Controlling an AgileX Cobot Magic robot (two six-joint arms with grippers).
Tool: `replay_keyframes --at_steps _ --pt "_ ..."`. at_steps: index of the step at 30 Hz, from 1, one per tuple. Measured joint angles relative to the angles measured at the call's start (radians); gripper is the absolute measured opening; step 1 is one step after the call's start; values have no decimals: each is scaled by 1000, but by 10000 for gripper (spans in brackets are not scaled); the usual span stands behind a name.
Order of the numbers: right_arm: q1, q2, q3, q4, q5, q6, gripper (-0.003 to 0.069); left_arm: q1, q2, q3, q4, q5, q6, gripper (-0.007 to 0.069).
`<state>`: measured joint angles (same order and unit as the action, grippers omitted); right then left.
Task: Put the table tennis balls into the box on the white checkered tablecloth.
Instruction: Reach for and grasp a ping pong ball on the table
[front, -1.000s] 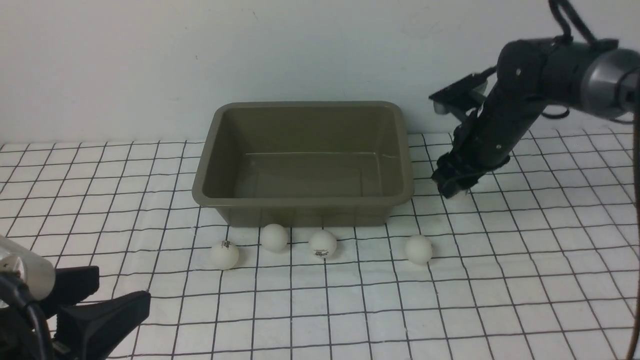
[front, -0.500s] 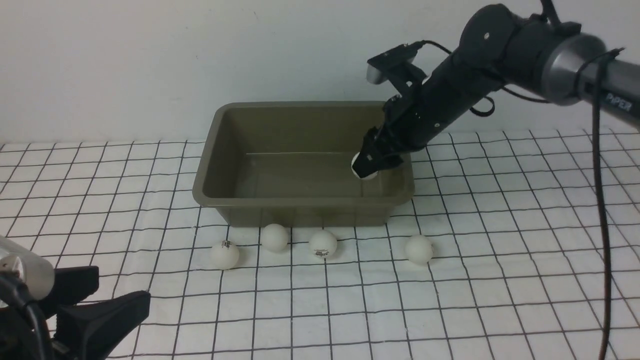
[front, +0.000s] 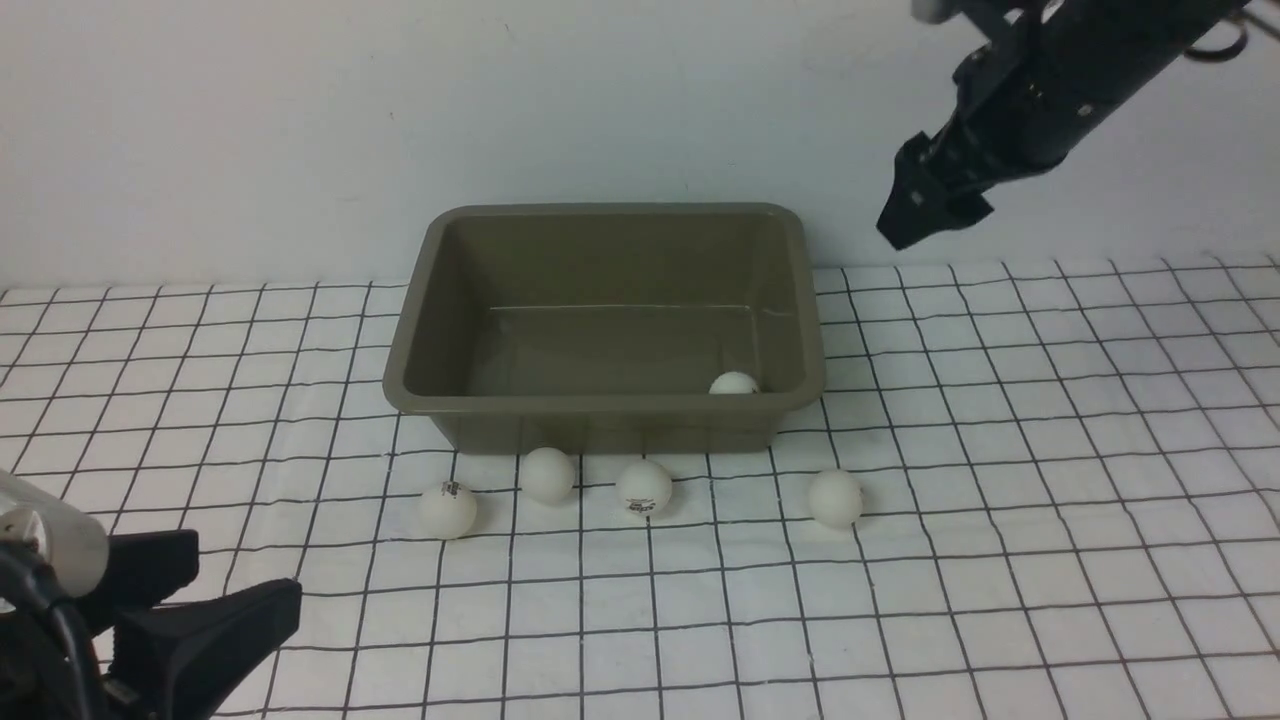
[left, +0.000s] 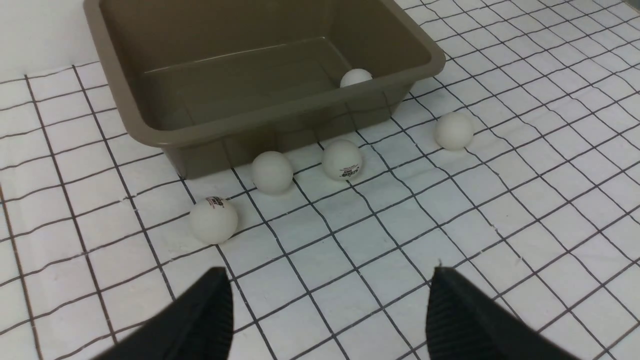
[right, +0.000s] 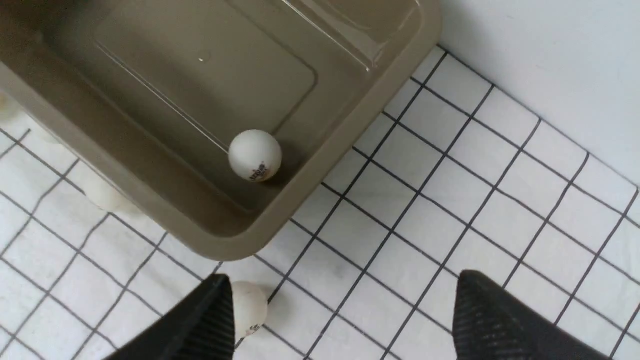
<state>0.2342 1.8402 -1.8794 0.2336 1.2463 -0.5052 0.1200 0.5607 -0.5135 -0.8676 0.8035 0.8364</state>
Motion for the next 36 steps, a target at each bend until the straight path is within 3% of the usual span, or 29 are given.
replay_keyframes --at_steps 7,12,19,27,36 --pt "11 -226 341 44 -7 86 526 0 0 0 -2 0 0 468" --pt "84 -248 669 113 -271 85 526 0 0 0 -8 0 0 468" --pt "221 -99 725 14 -492 117 526 0 0 0 -8 -2 0 468" --pt "228 14 723 -156 -642 238 526 0 0 0 -8 1 0 468" --pt "228 60 721 -160 -716 251 522 0 0 0 -8 2 0 468"
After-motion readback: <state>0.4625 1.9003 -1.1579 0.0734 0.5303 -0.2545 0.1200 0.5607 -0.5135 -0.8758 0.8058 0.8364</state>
